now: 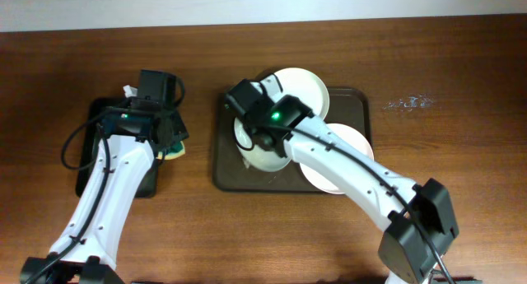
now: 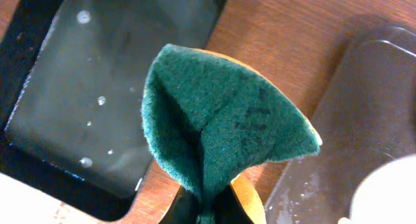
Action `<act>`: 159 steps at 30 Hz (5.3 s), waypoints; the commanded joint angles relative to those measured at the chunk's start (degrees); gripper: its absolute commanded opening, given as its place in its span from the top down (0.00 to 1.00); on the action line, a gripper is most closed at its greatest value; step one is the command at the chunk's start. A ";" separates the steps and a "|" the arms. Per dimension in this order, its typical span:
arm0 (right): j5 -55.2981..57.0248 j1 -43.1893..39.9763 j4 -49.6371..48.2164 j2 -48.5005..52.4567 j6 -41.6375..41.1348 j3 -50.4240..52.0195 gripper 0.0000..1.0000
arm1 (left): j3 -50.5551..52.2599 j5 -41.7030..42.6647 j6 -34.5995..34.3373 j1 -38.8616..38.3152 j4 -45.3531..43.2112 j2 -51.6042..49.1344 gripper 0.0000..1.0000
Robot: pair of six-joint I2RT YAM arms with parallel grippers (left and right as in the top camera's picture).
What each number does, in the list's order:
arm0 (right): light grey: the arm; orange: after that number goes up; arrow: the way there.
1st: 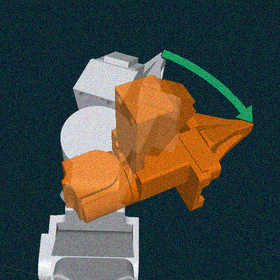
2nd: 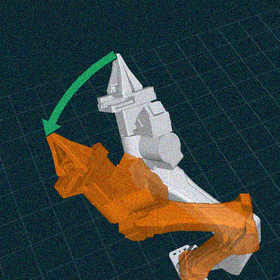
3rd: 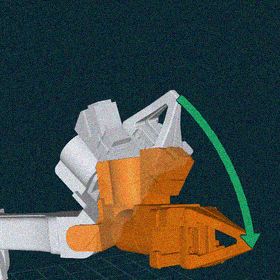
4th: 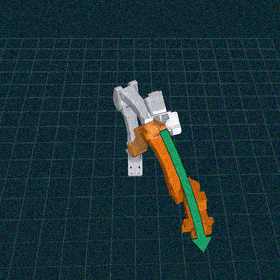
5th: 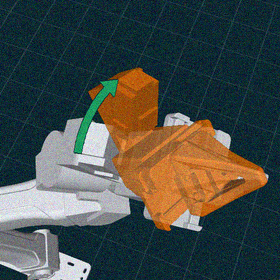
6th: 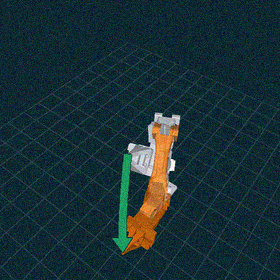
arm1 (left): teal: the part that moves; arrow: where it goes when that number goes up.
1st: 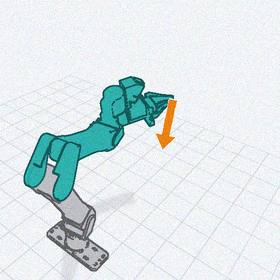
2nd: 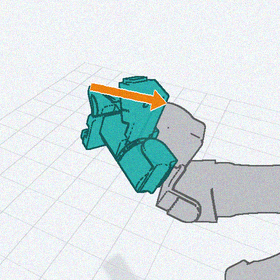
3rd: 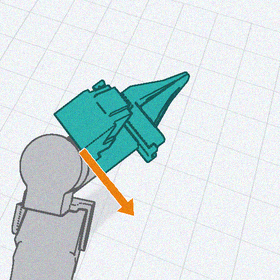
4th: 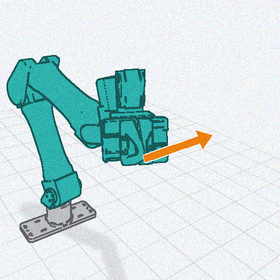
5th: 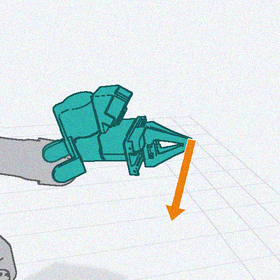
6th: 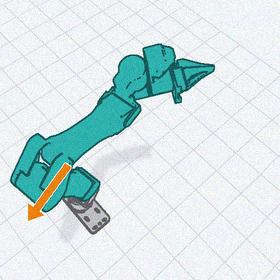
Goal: Clean dirty plates on tray and stack at the side
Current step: 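Lift the pale blue plate with the right gripper and place it right of the tray, then move the right gripper back and grip the white plate rim, then scrub the white plate with the sponge in the left gripper, then lift the white plate with the right gripper and stack it on the blue plate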
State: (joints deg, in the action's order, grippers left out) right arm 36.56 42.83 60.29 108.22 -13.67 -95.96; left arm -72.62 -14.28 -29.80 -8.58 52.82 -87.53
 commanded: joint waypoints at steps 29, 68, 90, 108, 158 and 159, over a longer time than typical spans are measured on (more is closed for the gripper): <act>-51.65 -73.40 -20.83 -0.92 2.73 18.21 0.95 | 0.37 1.51 -0.13 1.36 0.63 0.96 1.00; -45.57 -19.91 -30.03 10.80 -3.26 15.82 0.73 | 0.39 4.26 1.03 -0.87 -1.16 0.96 1.00; -46.36 -18.47 -25.81 13.46 -1.64 16.26 0.96 | 4.66 -8.13 -2.27 -14.67 -26.14 -28.11 1.00; -44.92 -18.47 -25.77 13.46 -1.84 16.26 0.96 | 4.33 17.07 1.09 -14.23 -26.16 -28.55 1.00; -37.75 -66.86 -23.30 -2.40 -12.07 21.18 0.93 | 4.33 0.61 -0.98 6.60 -4.28 9.97 1.00; -37.81 -66.84 -23.23 -2.14 -10.75 21.18 0.83 | 4.33 0.63 -0.98 6.60 -4.33 9.97 1.00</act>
State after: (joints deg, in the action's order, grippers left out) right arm -4.99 -24.12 37.19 104.66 -23.83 -75.72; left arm -68.45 -13.87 -30.06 -2.22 48.66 -78.56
